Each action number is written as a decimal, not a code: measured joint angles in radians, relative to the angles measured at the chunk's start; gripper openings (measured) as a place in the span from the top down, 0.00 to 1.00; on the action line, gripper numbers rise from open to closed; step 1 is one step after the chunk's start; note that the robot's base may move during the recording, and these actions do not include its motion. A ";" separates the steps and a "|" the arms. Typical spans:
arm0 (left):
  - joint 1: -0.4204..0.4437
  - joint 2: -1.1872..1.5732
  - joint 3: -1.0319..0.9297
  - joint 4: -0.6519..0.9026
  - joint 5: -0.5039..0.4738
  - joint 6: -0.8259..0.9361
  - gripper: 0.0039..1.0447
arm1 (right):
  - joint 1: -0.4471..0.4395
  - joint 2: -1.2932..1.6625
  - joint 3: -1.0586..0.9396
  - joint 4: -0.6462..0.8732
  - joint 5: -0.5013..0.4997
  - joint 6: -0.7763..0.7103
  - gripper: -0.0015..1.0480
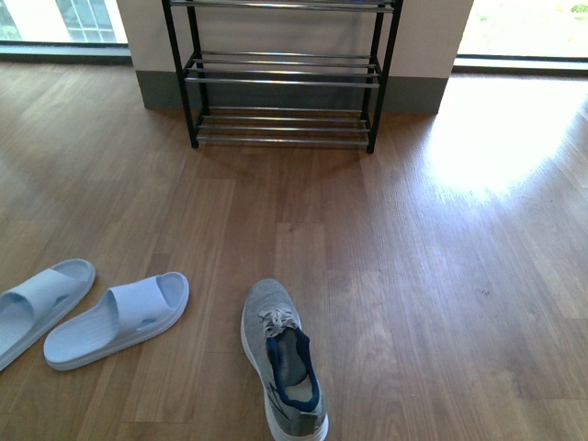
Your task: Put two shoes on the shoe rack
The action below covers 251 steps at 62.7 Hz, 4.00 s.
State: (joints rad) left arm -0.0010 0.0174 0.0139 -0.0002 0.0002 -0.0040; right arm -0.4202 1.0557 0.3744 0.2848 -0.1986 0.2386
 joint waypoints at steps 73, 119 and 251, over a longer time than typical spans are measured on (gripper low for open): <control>0.000 0.000 0.000 0.000 0.000 0.000 0.09 | -0.004 -0.002 0.006 -0.003 0.000 0.000 0.99; 0.000 0.000 0.000 0.000 0.000 0.000 0.09 | -0.004 -0.002 0.006 -0.003 0.000 0.000 0.99; -0.266 2.509 0.958 0.427 0.086 -0.247 0.09 | -0.004 -0.002 0.006 -0.003 0.000 0.000 0.99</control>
State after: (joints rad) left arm -0.2665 2.5259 0.9714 0.4267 0.0860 -0.2512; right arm -0.4240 1.0542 0.3801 0.2821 -0.1989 0.2382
